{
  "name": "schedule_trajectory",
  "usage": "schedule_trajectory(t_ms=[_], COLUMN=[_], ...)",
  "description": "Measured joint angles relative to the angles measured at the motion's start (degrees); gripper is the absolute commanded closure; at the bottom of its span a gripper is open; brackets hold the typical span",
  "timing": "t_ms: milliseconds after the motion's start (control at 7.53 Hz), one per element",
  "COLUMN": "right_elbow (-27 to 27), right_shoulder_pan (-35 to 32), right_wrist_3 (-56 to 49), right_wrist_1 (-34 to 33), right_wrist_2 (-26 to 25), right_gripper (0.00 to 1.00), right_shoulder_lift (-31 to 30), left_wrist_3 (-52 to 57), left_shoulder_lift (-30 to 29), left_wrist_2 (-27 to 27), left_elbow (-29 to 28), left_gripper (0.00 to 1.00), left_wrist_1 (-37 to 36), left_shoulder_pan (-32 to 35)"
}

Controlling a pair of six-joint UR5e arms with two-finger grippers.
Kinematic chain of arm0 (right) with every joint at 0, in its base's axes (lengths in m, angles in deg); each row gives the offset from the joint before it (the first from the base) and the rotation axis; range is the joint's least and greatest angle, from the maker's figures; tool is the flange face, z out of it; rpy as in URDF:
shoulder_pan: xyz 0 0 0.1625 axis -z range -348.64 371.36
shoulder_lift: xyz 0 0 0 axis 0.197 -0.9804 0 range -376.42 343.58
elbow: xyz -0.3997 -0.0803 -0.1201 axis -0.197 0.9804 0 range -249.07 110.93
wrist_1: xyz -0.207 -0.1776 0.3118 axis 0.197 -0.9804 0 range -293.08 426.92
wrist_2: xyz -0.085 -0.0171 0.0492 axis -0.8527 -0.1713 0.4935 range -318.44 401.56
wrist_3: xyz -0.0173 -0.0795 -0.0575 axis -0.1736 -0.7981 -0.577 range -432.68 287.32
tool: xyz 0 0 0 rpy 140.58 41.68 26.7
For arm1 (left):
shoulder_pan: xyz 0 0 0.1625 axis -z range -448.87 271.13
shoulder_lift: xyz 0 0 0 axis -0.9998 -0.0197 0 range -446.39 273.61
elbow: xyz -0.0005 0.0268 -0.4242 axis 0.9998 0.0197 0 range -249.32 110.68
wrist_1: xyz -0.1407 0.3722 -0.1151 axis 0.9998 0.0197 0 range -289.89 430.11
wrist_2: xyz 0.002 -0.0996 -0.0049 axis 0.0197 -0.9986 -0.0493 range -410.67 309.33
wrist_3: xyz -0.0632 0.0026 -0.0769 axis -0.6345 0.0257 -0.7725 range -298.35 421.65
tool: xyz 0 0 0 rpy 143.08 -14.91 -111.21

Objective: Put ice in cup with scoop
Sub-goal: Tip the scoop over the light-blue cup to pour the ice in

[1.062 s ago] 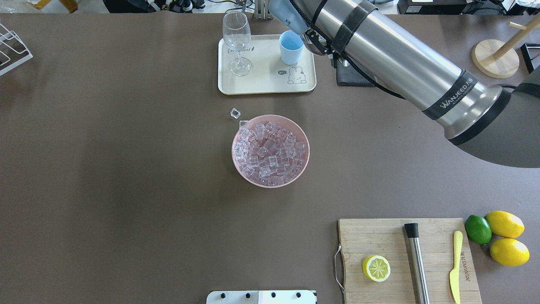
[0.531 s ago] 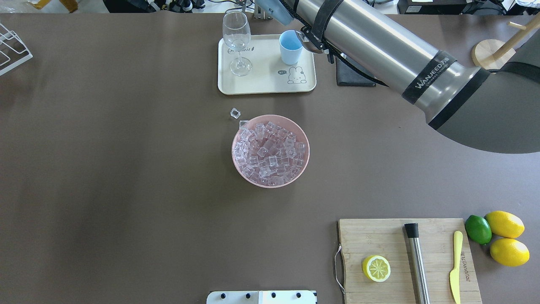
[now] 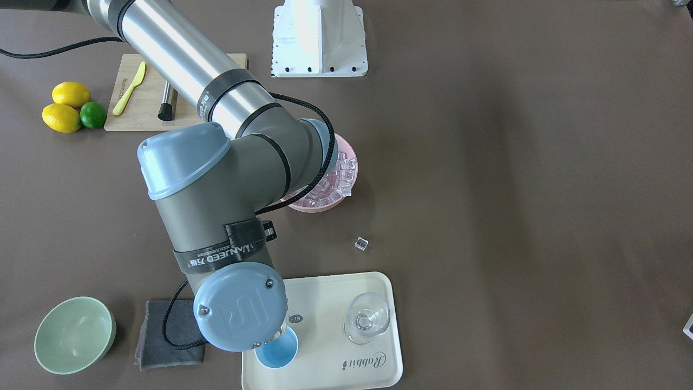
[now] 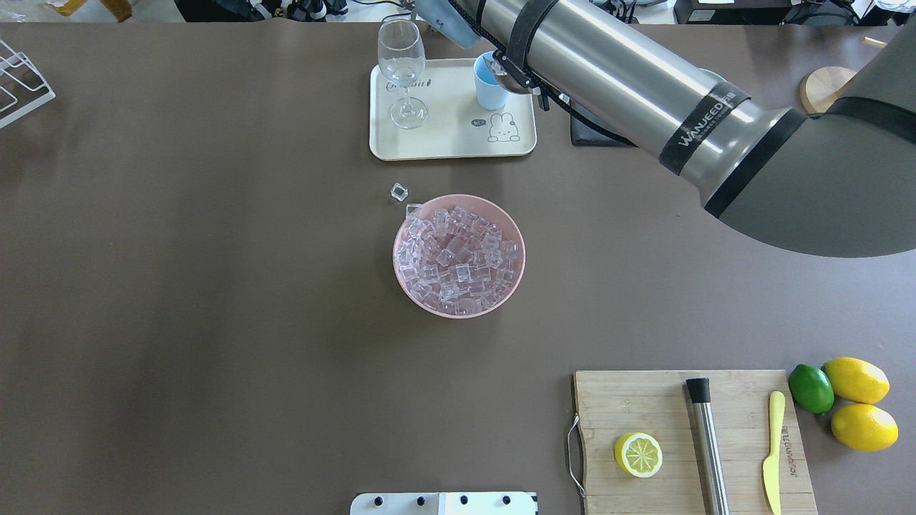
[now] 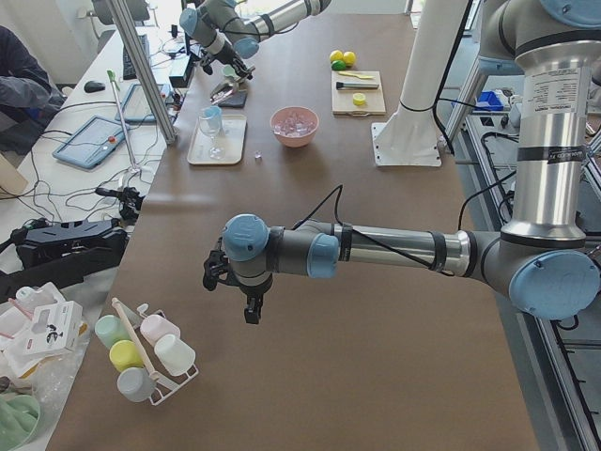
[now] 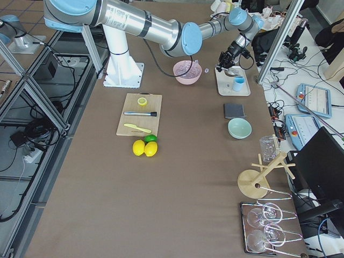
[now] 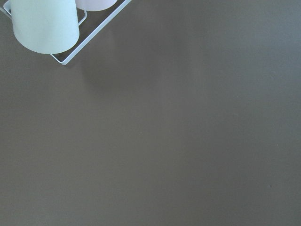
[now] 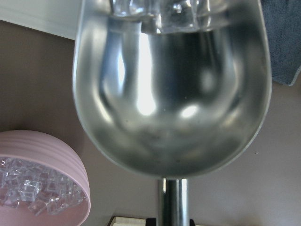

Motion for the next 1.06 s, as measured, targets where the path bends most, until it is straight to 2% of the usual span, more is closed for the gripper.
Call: schedule_trajectory(t_ms=[664, 1062], right_elbow=[7.31, 14.05], right_shoulder_pan=[0.82, 0.82], right_wrist_3=[-1.89, -2.51], right_wrist_1=[0.74, 2.24], right_wrist_2=[-1.25, -1.48], right_gripper=[1.00, 1.00], right_shoulder_lift=[2.87, 6.85], left_wrist_3=[0.17, 0.16], left_shoulder_lift=[3.68, 4.52], left_wrist_2=[-0.13, -0.13], left_elbow=[0.89, 0.92], left_gripper=[0.02, 0.02], left_wrist_1=[2.69, 2.70], left_shoulder_pan=[1.22, 1.85])
